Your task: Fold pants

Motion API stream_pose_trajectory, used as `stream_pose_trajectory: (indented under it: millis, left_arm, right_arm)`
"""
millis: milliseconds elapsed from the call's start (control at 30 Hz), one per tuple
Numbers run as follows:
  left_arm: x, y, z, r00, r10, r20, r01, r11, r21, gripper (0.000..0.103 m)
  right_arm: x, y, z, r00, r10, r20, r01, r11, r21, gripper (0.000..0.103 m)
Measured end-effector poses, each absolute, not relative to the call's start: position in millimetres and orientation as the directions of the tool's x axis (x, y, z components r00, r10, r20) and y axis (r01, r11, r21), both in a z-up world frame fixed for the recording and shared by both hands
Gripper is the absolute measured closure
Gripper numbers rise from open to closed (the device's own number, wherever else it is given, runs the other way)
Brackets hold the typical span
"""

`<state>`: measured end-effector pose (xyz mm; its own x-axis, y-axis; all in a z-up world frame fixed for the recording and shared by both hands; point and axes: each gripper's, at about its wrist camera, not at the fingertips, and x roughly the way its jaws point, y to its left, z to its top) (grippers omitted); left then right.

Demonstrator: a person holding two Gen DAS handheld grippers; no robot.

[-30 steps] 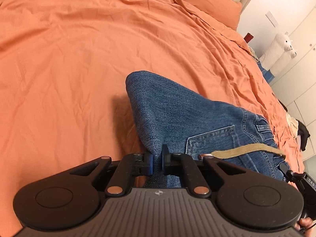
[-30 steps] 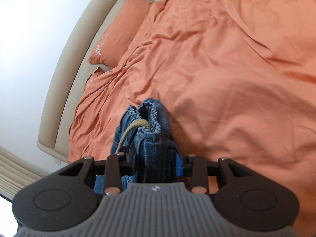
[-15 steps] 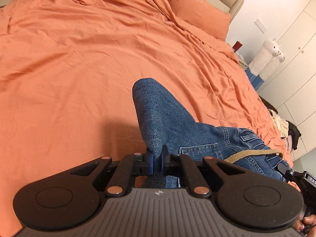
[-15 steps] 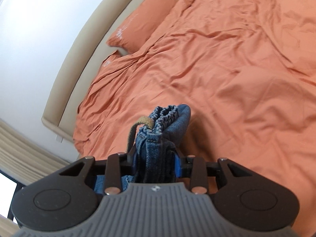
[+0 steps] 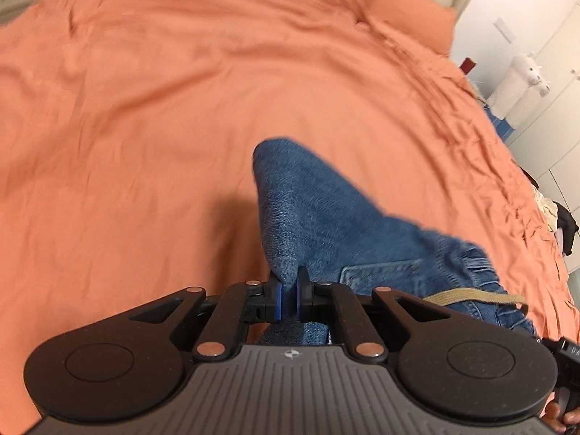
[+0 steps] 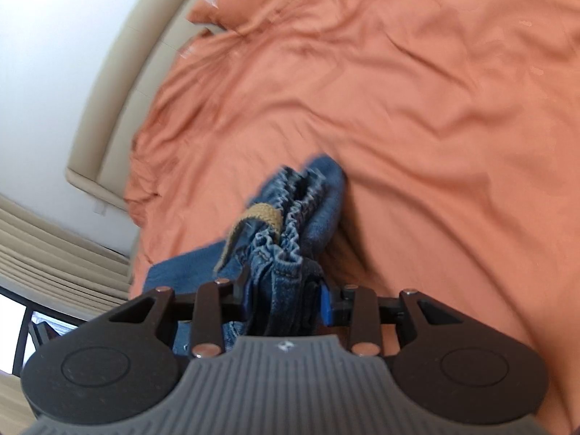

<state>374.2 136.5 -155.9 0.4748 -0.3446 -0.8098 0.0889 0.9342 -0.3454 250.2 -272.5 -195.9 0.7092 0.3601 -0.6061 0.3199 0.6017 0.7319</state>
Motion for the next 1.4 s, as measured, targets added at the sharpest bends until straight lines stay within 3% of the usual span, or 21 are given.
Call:
stream_pose_trajectory:
  millis: [300,367,433,500,533,600,633,667,767,867,1033,1167,1400]
  left_arm:
    - [383.1,145.6,-198.5,0.456,-0.338,-0.824,0.007,0.927,-0.376,0.095]
    - [382.2,143.9,-197.3,0.457,-0.336,-0.824,0.02,0.93,-0.368,0.094]
    - [380.1,145.8,-195.0,0.467,-0.341,-0.816,0.03,0.928,-0.371,0.092]
    - [378.7,147.7,-194.2,0.474,-0.336,-0.814,0.027,0.929,-0.368,0.083]
    - [380.0,148.8,-193.8,0.475,-0.325,-0.818,0.024,0.934,-0.358,0.08]
    - [381.3,149.9,-188.8,0.488,-0.288,-0.824,0.018,0.947,-0.321,0.063]
    - [382.1,149.5,-184.3,0.497,-0.269,-0.825,0.024,0.955,-0.297,0.061]
    - [383.0,148.3,-179.3,0.504,-0.254,-0.826,0.041,0.962,-0.27,0.06]
    - [385.3,137.5,-159.2,0.525,-0.198,-0.828,0.093,0.98,-0.176,0.057]
    - [387.2,115.5,-139.2,0.535,-0.221,-0.815,0.195,0.971,-0.136,0.051]
    - [392.0,43.7,-125.0,0.487,-0.297,-0.821,0.445,0.894,-0.059,0.049]
    - [396.5,-14.7,-131.6,0.453,-0.375,-0.809,0.591,0.806,-0.042,0.033]
    - [404.1,-84.6,-164.3,0.427,-0.402,-0.81,0.65,0.76,-0.034,0.025]
  right_arm:
    - [258.9,-271.7,-232.6,0.623,0.294,-0.725,0.42,0.656,0.627,0.073]
    - [262.6,-273.4,-229.1,0.613,0.305,-0.729,0.421,0.655,0.628,0.071]
    - [265.6,-278.8,-222.9,0.595,0.335,-0.731,0.408,0.658,0.633,0.061]
    - [267.2,-282.8,-208.0,0.593,0.327,-0.736,0.368,0.703,0.609,0.052]
    - [268.2,-284.1,-197.7,0.598,0.319,-0.735,0.339,0.731,0.592,0.052]
    - [271.6,-289.3,-177.3,0.619,0.318,-0.718,0.273,0.77,0.576,0.052]
    - [276.2,-291.3,-169.2,0.623,0.317,-0.715,0.246,0.788,0.564,0.053]
    - [281.6,-293.4,-162.1,0.625,0.311,-0.717,0.224,0.808,0.545,0.053]
    - [305.4,-299.6,-155.7,0.611,0.291,-0.736,0.192,0.848,0.495,0.068]
    - [325.8,-306.7,-162.2,0.6,0.292,-0.745,0.17,0.864,0.475,0.079]
    - [358.1,-310.5,-186.9,0.568,0.323,-0.757,0.071,0.897,0.436,0.079]
    - [371.9,-312.7,-201.0,0.549,0.385,-0.742,-0.037,0.898,0.439,0.078]
    - [397.9,-312.9,-219.9,0.501,0.461,-0.732,-0.14,0.878,0.457,0.072]
